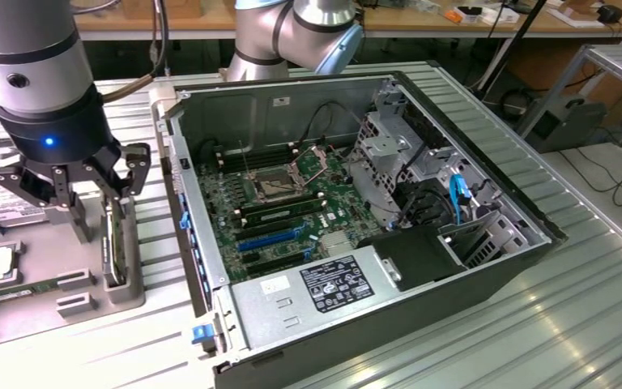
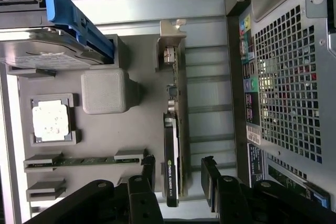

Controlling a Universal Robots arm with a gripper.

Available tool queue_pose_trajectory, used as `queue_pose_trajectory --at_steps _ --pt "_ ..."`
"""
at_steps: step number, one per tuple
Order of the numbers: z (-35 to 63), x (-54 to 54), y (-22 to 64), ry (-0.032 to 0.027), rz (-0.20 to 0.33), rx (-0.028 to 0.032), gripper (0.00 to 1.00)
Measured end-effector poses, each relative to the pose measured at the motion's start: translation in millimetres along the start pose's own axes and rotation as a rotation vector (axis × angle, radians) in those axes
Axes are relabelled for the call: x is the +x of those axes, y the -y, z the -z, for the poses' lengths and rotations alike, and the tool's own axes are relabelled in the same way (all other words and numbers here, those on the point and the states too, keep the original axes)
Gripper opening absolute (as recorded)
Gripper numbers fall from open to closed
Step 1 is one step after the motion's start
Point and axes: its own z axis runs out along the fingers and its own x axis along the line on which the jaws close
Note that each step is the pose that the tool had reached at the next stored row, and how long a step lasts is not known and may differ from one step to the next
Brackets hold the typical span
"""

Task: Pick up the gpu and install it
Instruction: 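Pick up the gpu and move the gpu toward the slot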

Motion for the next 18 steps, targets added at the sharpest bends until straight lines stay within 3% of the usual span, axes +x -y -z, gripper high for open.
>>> queue_pose_trajectory --at_steps 18 --pt "-21.0 0.4 0.7 0.0008 0.0 0.0113 0.48"
